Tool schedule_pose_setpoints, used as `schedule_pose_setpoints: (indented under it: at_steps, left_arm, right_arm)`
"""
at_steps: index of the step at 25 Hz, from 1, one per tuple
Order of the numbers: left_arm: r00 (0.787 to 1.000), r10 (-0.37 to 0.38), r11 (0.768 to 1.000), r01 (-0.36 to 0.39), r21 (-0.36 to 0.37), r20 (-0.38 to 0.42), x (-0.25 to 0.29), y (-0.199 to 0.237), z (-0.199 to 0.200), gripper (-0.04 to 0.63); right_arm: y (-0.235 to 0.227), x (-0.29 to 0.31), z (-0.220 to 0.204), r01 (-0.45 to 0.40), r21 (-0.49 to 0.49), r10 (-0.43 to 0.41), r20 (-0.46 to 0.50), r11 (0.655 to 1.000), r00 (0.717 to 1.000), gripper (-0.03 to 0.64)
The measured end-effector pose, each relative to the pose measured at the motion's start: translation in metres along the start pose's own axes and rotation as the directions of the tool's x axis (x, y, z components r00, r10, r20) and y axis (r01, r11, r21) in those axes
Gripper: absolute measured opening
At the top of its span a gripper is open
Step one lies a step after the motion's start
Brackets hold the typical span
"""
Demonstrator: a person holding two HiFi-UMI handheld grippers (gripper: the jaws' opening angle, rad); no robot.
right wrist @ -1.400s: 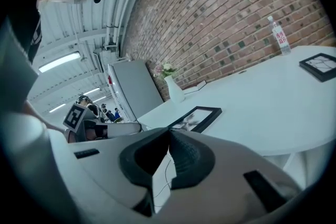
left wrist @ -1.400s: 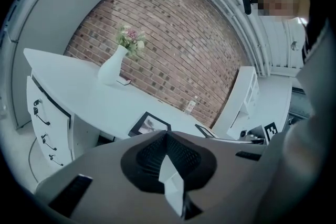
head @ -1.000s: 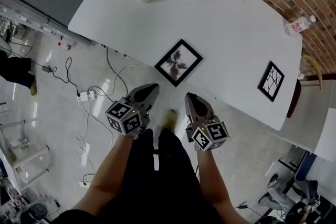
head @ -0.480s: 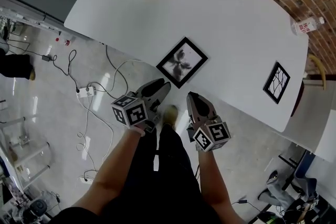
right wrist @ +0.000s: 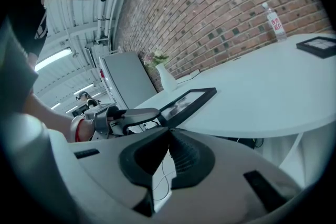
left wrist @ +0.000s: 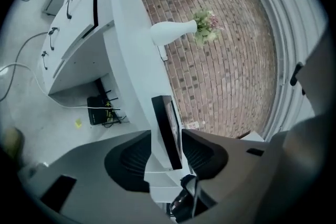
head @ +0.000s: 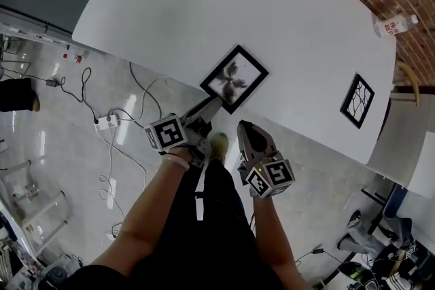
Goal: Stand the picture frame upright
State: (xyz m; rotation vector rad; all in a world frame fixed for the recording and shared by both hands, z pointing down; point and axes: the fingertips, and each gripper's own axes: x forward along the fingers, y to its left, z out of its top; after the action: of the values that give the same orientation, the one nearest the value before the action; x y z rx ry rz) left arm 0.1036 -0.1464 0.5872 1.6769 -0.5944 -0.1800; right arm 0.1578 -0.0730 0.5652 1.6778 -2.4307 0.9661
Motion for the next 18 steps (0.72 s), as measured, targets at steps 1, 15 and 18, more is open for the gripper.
schedule_pose_setpoints:
  at_steps: [1,15,18]
  left_arm:
    - [1.000,0.005,1.000,-0.005,-0.016,-0.004,0.001,0.002,0.000,0.187]
    - [0.999,-0.018,0.994,0.013,-0.109,-0.044,0.001,0.002,-0.013,0.151]
    - [0.998,-0.047,0.992,0.043,-0.118,-0.032,-0.006,-0.003,-0.013,0.094]
  right_arm:
    - [0.000,0.000,-0.001,0.003,0.001,-0.003,-0.001,1.000,1.000,0.002]
    - [-0.003,0.004,-0.003,0.026,0.092,-0.028,0.015,0.995,1.000,0.002]
    - [-0.003,0.007,-0.001,0.011,0.180,-0.017,0.030,0.984,0.999,0.003]
